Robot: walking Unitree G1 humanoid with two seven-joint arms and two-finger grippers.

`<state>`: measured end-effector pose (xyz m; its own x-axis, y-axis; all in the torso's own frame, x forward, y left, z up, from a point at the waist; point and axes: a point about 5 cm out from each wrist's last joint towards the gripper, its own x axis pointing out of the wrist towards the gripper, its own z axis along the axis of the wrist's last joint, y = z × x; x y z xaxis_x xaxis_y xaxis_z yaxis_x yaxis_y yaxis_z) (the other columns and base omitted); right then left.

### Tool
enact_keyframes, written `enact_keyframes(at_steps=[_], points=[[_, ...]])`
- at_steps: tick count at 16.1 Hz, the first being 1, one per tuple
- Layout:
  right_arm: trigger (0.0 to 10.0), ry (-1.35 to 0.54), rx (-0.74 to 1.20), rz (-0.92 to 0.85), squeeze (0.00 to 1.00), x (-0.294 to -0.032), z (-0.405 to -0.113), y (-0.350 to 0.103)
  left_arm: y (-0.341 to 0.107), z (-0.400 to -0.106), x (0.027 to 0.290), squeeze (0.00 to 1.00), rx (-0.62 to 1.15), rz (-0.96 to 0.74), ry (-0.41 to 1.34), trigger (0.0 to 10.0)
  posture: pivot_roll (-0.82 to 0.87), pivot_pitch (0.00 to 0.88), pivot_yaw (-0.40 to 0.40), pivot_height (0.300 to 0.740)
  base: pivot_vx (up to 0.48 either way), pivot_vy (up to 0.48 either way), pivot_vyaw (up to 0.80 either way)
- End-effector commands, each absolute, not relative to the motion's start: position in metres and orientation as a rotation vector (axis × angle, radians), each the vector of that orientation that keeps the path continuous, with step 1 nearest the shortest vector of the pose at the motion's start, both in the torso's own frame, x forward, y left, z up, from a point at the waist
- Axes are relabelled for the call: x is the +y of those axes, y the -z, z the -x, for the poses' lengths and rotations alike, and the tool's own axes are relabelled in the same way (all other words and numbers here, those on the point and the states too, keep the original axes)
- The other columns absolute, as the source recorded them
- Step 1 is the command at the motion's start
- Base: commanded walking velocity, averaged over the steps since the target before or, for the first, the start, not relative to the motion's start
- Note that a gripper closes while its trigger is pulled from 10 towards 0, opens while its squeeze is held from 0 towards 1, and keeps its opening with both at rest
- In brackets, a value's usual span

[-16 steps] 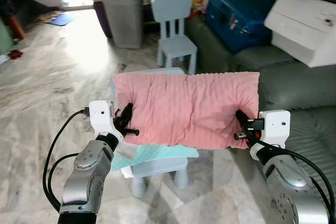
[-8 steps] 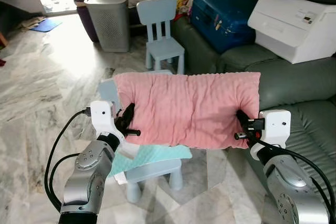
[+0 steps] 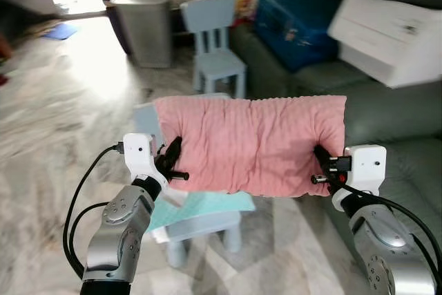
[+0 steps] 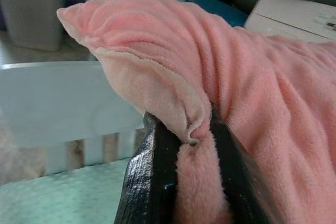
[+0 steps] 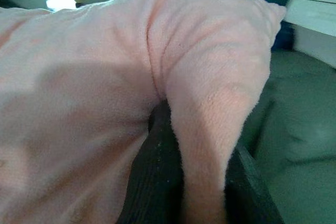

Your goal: Move the pillow to the sofa

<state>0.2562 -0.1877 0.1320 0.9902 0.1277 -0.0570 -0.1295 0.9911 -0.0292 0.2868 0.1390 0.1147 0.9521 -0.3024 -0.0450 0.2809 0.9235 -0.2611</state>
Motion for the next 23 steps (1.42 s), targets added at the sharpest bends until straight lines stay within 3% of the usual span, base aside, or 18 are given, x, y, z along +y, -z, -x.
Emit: enact_keyframes(at_steps=[1, 11, 16, 23], points=[[10.0, -0.138, 0.034, 0.037, 0.0, -0.1863, -0.2574, -0.1387, -0.119, -0.2865, 0.137, 0.0, 0.064, 0.256, 0.319, 10.0, -0.23, 0.0, 0.029, 0.74, 0.33, 0.0, 0.0], [10.0, -0.144, 0.032, 0.033, 0.0, -0.185, -0.2572, -0.1379, -0.1161, -0.2833, 0.1335, 0.0, 0.082, 0.258, 0.342, 10.0, -0.22, 0.0, 0.029, 0.74, 0.306, 0.0, -0.78], [10.0, -0.15, 0.032, 0.03, 0.0, -0.183, -0.2584, -0.1376, -0.1128, -0.2834, 0.134, 0.0, 0.103, 0.254, 0.328, 10.0, -0.22, 0.0, 0.027, 0.74, 0.0, 0.0, -0.68], [10.0, -0.155, 0.027, 0.031, 0.0, -0.1821, -0.2581, -0.1373, -0.1136, -0.2863, 0.1352, 0.0, 0.111, 0.256, 0.313, 10.0, -0.21, 0.0, 0.031, 0.74, 0.0, 0.0, 0.0]])
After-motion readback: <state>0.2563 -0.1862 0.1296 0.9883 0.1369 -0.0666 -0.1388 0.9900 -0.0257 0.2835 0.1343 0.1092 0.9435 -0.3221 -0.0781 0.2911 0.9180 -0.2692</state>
